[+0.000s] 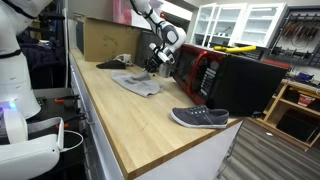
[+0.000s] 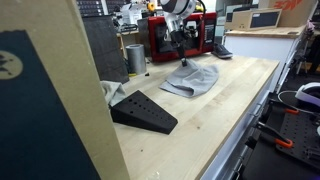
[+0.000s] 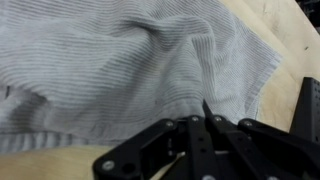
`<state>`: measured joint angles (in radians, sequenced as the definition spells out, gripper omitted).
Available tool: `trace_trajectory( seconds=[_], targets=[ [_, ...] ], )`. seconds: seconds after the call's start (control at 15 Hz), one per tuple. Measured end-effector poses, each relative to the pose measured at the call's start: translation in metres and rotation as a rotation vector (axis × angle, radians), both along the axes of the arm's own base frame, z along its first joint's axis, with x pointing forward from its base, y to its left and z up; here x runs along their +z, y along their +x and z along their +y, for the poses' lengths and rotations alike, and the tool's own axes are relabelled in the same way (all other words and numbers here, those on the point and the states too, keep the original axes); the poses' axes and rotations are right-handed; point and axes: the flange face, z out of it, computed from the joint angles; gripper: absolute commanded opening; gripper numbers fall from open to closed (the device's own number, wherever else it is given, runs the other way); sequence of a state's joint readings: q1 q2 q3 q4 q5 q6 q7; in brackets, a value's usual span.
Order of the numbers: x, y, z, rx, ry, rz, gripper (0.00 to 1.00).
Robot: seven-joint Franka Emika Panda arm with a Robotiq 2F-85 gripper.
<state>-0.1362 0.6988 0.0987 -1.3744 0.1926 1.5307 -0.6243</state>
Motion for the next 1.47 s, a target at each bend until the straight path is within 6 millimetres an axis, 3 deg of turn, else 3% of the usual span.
trace_trajectory(
  seconds=[0.33, 0.53, 0.87, 1.47],
  targets=[
    [0.018, -0.009, 0.007, 0.022, 0.007, 0.033, 0.01],
    [0.025, -0.027, 0.017, 0.048, 0.018, 0.092, 0.01],
    [0.031, -0.078, 0.025, 0.103, 0.046, 0.265, 0.01],
    [0.071, -0.167, -0.005, 0.266, 0.029, 0.478, 0.01]
  ],
)
